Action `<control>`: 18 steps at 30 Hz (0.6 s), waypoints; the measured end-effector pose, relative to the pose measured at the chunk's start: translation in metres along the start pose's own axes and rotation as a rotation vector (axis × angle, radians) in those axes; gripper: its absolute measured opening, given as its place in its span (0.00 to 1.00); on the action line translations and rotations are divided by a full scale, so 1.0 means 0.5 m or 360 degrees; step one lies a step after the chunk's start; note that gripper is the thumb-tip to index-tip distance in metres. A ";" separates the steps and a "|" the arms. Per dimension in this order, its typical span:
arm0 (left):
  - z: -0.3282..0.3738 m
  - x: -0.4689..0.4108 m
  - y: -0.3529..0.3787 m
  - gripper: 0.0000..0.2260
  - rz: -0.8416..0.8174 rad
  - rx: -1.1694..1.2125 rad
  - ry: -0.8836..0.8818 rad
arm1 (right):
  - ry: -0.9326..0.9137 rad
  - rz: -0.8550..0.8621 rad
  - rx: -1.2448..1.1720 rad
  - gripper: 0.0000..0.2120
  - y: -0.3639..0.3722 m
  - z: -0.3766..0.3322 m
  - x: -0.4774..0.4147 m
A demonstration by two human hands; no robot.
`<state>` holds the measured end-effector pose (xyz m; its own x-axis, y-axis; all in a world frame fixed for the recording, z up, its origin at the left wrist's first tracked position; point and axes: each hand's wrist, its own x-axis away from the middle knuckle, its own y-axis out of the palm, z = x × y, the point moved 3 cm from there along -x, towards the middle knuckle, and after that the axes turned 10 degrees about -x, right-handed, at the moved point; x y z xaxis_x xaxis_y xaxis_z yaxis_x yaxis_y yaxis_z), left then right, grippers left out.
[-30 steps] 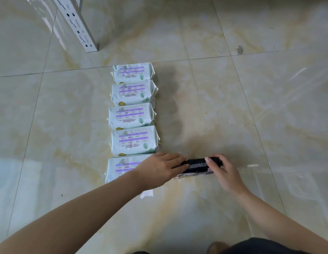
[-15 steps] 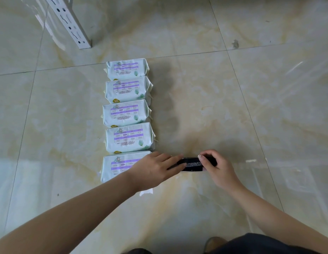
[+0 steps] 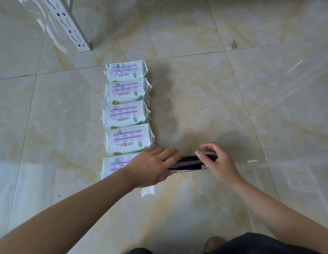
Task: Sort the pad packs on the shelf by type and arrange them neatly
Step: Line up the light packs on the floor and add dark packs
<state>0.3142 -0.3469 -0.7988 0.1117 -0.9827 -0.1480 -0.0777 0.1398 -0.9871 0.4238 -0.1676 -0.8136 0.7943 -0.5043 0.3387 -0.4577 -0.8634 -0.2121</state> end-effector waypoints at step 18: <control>-0.075 -0.022 -0.337 0.15 -0.0220 0.1034 -0.1212 | -0.0070 -0.0013 0.0194 0.04 -0.024 -0.327 0.053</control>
<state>0.2889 -0.3641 -0.6283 0.6991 -0.6880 0.1946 0.5129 0.2929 -0.8070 0.3850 -0.1726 -0.6523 0.8156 -0.4941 0.3011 -0.4016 -0.8580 -0.3202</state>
